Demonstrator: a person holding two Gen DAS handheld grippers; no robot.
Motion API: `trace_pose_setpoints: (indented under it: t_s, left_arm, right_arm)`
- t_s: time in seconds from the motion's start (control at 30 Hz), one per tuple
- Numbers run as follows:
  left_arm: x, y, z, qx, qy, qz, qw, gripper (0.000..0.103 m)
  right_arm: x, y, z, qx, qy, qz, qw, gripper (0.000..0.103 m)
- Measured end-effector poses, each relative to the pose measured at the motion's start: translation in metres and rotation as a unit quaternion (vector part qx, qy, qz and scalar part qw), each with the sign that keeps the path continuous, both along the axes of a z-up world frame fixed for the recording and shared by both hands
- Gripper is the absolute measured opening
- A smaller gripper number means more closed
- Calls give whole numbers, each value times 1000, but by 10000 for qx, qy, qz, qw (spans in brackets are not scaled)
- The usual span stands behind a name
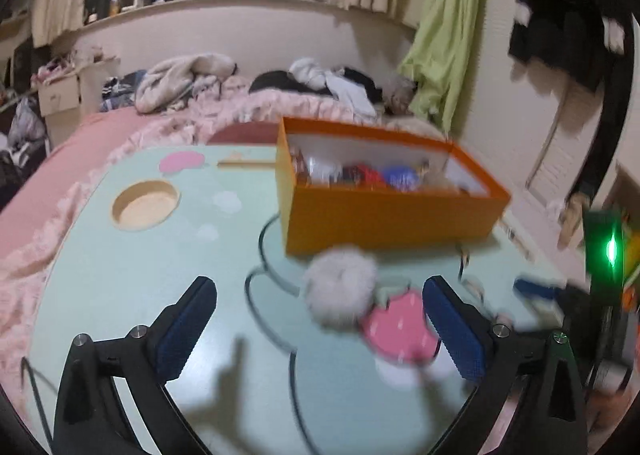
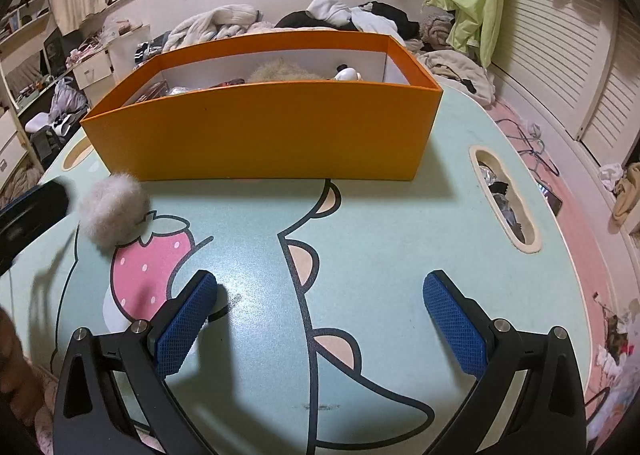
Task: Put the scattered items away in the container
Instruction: 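Lift the pompom out and set it on the table before the box, then reach into the orange box and grasp the brown carton with the right gripper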
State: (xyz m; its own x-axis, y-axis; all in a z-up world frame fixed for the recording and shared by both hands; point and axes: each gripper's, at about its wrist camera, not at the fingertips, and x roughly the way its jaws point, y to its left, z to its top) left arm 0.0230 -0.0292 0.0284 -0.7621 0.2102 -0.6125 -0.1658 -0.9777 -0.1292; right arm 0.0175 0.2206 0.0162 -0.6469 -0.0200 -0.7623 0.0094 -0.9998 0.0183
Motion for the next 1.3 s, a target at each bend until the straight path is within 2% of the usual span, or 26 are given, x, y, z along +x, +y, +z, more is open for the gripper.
trace_pose_setpoints:
  t_s: [0.07,0.1,0.13,0.17,0.2,0.23,0.27,0.37,0.43,0.47,0.53,0.7,0.8,0.83,0.9,0.93,1.03,1.1,1.17,1.23,1.3]
  left_arm:
    - [-7,6,-19,-346,-530,-46,9980,102]
    - [-12,11,-30,-780,-643,44,9949,103]
    - [-12,14,-32,-939,-596,86,9938,103]
    - [-15,14,-33,-854,-633,-11,9943,103]
    - [-17,14,-33,-862,-646,-12,9942,103]
    - [-20,13,-34,-849,-647,-12,9943,103]
    - [-20,12,-36,-844,-638,-9,9944,103]
    - [-17,9,-39,-831,-606,-4,9947,103]
    - [-16,7,-37,-828,-599,-9,9948,103]
    - [-15,4,-36,-828,-587,-12,9948,103]
    - [-15,4,-36,-831,-587,-17,9948,103]
    - [-14,6,-35,-828,-568,-20,9949,103]
    - [-14,5,-35,-819,-550,-18,9951,103]
    - [-12,7,-35,-815,-559,-8,9951,103]
    - [-11,8,-34,-801,-538,-11,9953,103]
    - [-12,8,-34,-806,-531,-12,9953,103]
    - [-8,11,-33,-820,-516,-5,9953,103]
    - [-8,10,-33,-818,-517,-8,9953,103]
    - [-8,10,-33,-819,-517,-11,9953,103]
    - [-7,10,-33,-819,-516,-13,9953,103]
    - [-7,10,-33,-819,-515,-15,9953,103]
  right_arm:
    - [1,-1,0,2,10,20,10000,102]
    - [2,-1,0,-6,16,30,10000,102]
    - [4,-1,0,-36,42,39,10000,102]
    - [7,-2,1,-120,107,73,9998,100]
    - [12,-1,5,-262,249,160,9992,79]
    - [15,1,9,-425,384,278,9980,51]
    - [16,1,15,-529,509,369,9966,46]
    - [8,-9,43,-960,837,833,9884,42]
    - [-20,-21,66,-1439,664,1192,9801,39]
    - [-36,-29,72,-1695,440,1390,9747,38]
    - [-79,-52,80,-2126,-130,1701,9621,30]
    - [-137,-90,65,-1907,-692,1566,9666,29]
    - [-160,-93,41,-2077,-1319,1526,9572,29]
    - [-164,-91,35,-2141,-1398,1518,9547,29]
    - [-164,-89,31,-2287,-1462,1536,9501,29]
    - [-164,-87,33,-2254,-1486,1475,9515,29]
    - [-158,-78,46,-1966,-1396,1059,9647,29]
    - [-156,-78,54,-1816,-1234,996,9705,30]
    - [-154,-79,59,-1911,-1215,1054,9683,33]
    - [-160,-83,55,-2001,-1352,1051,9647,41]
    - [-167,-91,50,-2084,-1428,1071,9616,41]
